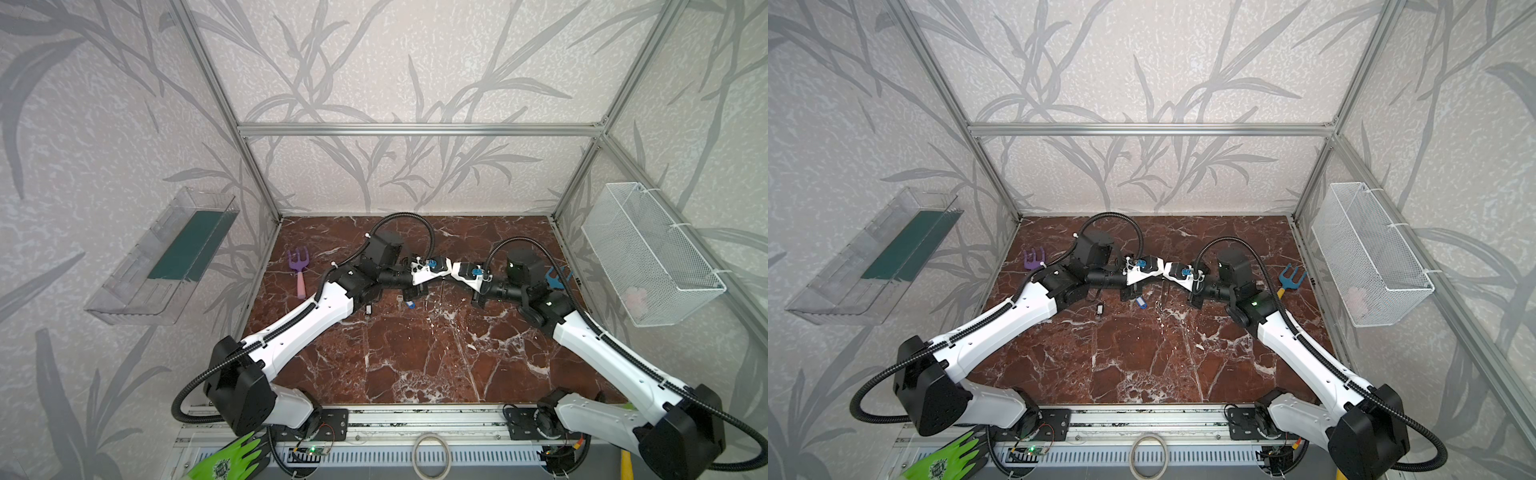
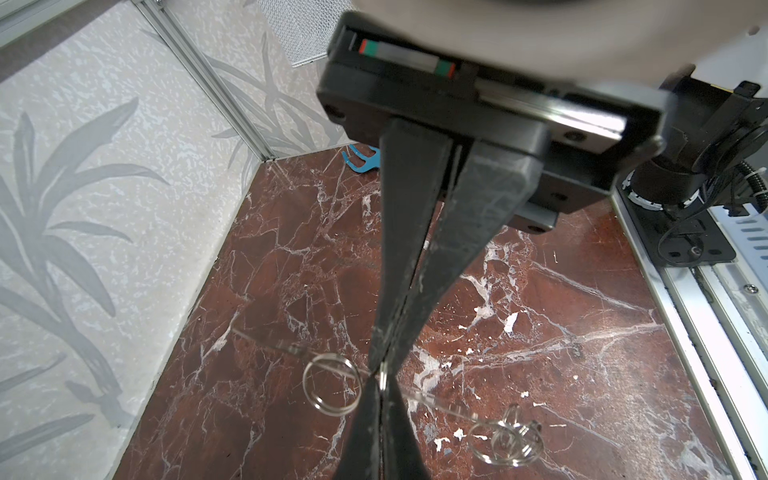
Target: Put the keys on the keyring
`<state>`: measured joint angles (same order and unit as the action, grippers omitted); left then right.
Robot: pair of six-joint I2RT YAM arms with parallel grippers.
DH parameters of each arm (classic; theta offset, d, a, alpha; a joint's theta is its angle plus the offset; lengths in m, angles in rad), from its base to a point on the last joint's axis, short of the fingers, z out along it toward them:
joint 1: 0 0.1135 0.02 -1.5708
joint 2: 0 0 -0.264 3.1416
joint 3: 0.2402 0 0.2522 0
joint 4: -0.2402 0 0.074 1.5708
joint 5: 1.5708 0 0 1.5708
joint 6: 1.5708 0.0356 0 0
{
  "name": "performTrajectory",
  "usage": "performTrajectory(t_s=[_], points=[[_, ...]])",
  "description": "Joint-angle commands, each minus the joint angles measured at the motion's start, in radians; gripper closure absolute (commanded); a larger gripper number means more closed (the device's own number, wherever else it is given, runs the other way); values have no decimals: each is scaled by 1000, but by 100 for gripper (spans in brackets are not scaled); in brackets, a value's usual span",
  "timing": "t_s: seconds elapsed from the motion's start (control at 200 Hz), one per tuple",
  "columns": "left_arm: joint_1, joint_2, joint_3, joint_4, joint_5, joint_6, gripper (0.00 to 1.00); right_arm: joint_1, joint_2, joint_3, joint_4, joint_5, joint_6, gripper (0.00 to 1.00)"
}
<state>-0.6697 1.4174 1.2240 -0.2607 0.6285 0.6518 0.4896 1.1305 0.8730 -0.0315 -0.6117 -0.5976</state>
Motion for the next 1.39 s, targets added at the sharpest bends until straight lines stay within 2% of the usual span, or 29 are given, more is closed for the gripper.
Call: performTrajectory(t_s=[0.0, 0.05, 0.165, 0.32, 0.515, 0.925, 1.39], points=[[11, 1, -2, 59, 43, -19, 100, -16, -39, -29, 66, -29, 3, 79], [23, -7, -29, 129, 70, -62, 100, -52, -56, -65, 103, -63, 27, 73], [53, -27, -112, 338, 144, -191, 100, -124, -97, -147, 242, -129, 129, 69], [74, -35, -185, 532, 217, -301, 100, -143, -93, -160, 298, -190, 194, 70], [77, -36, -218, 648, 249, -358, 100, -143, -57, -170, 402, -274, 283, 74], [76, -35, -228, 687, 296, -368, 100, -143, -10, -160, 513, -308, 379, 75], [74, -26, -208, 660, 323, -335, 100, -143, 23, -147, 558, -342, 418, 86]])
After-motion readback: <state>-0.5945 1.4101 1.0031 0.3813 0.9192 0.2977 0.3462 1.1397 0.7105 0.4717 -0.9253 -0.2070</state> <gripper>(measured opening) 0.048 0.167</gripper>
